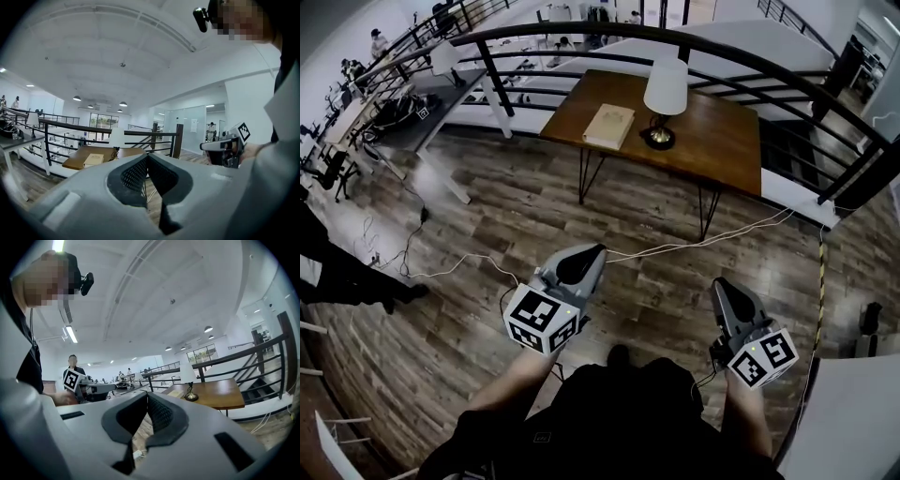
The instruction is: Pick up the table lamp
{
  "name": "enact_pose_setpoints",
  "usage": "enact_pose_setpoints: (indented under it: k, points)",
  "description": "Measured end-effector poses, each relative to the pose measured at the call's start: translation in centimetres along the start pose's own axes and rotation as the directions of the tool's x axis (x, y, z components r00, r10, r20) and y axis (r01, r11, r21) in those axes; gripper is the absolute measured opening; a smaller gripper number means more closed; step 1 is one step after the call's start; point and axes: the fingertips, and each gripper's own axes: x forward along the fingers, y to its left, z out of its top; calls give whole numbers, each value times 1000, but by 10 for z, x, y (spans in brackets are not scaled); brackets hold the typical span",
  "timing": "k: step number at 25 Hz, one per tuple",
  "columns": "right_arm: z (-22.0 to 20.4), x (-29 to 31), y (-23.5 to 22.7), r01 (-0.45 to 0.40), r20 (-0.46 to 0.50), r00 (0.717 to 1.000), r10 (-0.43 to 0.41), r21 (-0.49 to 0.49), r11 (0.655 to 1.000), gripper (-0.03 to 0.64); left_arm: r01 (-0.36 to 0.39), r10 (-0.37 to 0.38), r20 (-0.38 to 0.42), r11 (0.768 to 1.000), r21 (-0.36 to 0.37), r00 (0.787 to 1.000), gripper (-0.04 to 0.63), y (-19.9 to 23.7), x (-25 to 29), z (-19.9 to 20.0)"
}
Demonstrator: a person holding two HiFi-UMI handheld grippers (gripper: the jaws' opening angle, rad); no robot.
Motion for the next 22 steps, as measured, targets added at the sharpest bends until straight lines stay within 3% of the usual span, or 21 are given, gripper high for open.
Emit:
enact_pose_setpoints:
  k: [8, 22]
  points:
    - [6, 72, -34, -16, -23, 1000, 16, 12, 1000, 14, 5, -6, -25, 999, -38, 1000, 8, 50, 52, -5]
    - [49, 228, -203, -101, -30, 995, 100, -20, 995, 15, -91, 90, -44, 995, -30, 995, 8, 152, 240, 35]
